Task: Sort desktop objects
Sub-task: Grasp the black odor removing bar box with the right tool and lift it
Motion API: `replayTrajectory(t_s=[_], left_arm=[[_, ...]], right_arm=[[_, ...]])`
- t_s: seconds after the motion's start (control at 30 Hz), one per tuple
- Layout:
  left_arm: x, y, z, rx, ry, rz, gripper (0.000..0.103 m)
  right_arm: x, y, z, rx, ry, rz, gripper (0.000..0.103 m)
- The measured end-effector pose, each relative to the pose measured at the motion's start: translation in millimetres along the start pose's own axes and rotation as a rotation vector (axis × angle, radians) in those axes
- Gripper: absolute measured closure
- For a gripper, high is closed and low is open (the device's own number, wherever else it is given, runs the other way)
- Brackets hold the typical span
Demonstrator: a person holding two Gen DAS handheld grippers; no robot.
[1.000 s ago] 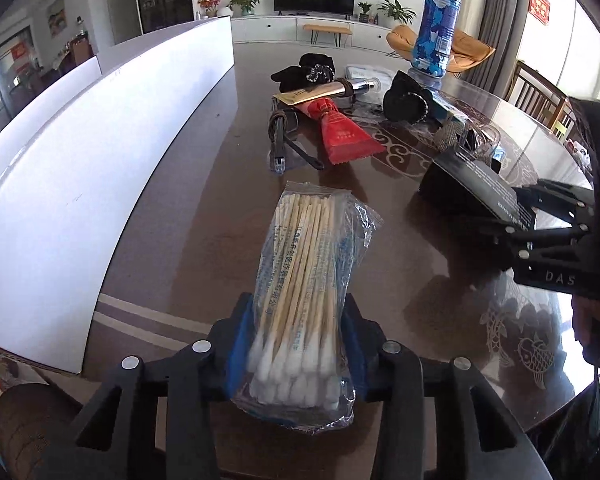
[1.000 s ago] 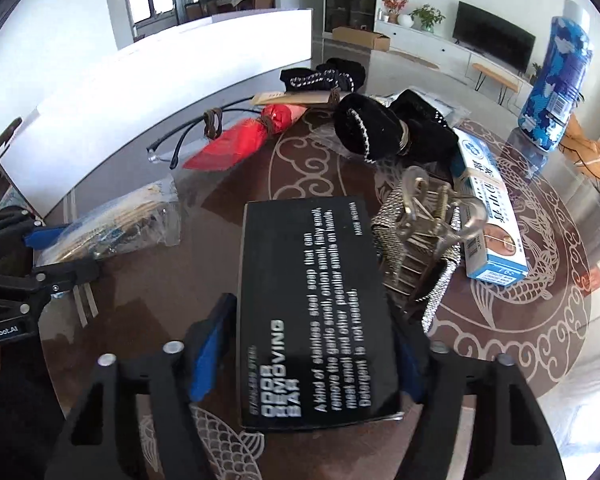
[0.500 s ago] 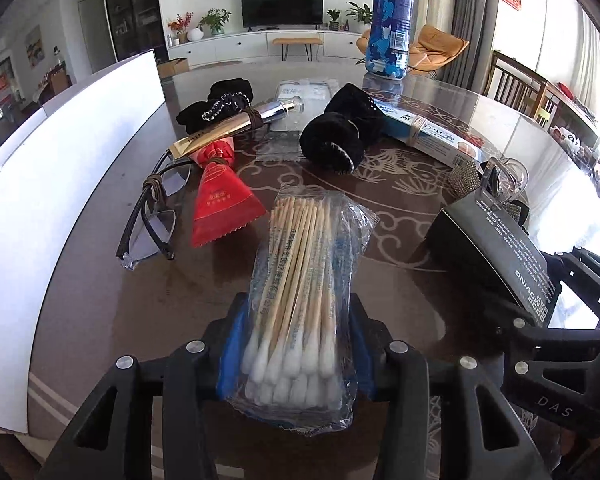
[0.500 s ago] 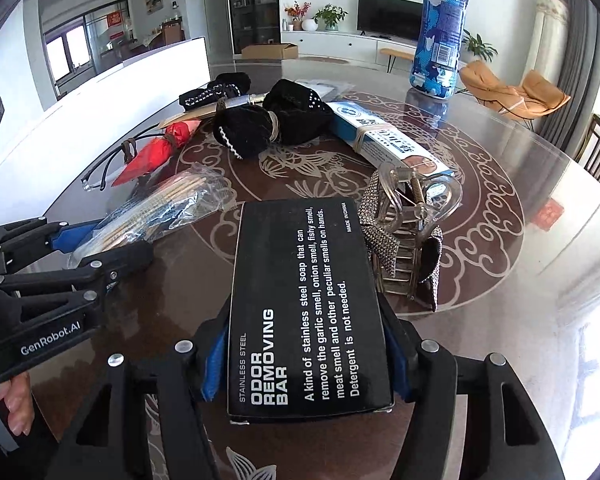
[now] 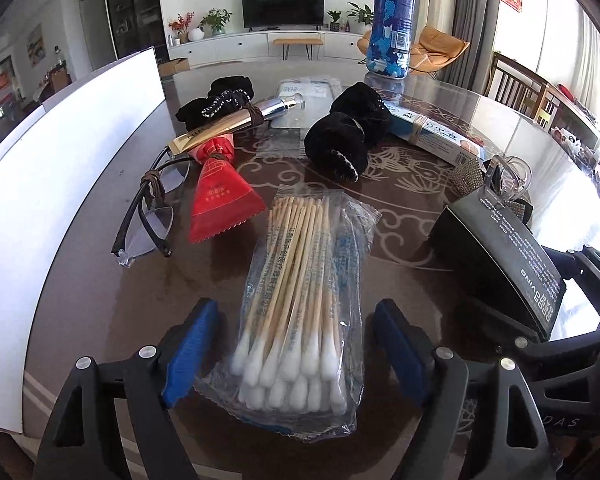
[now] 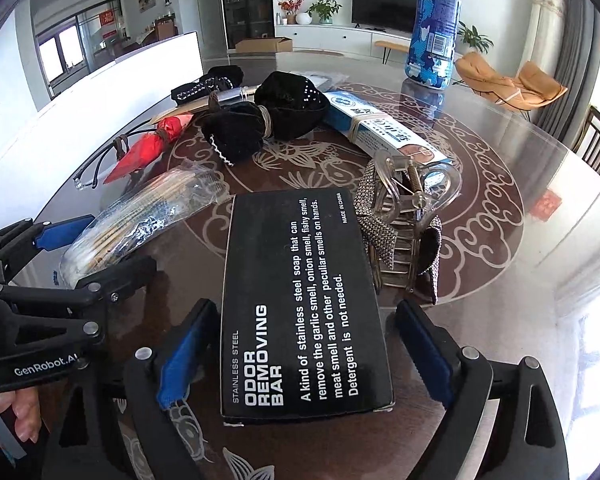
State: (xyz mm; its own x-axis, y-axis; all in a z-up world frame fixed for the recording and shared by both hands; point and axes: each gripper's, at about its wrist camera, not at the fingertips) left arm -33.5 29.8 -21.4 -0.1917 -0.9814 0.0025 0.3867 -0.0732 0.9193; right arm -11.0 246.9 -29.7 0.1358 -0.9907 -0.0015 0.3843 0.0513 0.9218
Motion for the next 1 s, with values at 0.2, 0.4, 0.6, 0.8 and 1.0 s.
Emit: replayTrajectory(t_s=[0.2,0.4,0.6,0.8,1.0], left_arm=[[1.9,-0.3,-1.2,0.004,0.012,0.004,0.018],[2.7,-0.3,-2.2,0.004,0.017,0.006,0.017],[2.9,-0.4,-2.2,0.003,0.017,0.006,0.017],[3.2,1.3,-3.6,0.001,0.020,0.010,0.016],[3.2,1.2,-3.7,0.001,0.020,0.010,0.016]], right_arm=[[-4.1,-3.3,-0.2,0.012,-0.028,0.001,0.001],[-3.9,-3.4,-0.6,0.013,-0.027,0.002,0.000],[-3.7,-3.4,-0.5,0.014,-0.027,0.002,0.000],[-3.0,-4.5,-0.7,0.015,-0.027,0.000,0.000],[-3.0,-4.5,-0.7,0.015,-0.027,0.000,0.000]])
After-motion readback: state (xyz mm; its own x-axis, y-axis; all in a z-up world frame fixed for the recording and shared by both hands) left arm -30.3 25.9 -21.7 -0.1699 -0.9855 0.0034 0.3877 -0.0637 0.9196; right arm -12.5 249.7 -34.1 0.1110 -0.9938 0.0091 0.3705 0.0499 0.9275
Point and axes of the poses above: each gripper's, at about its wrist camera, not at the fingertips, and y roughly against the way its jaws point, x to its left, z to its top, and after that the axes turned 14 degrees about x, right-handed
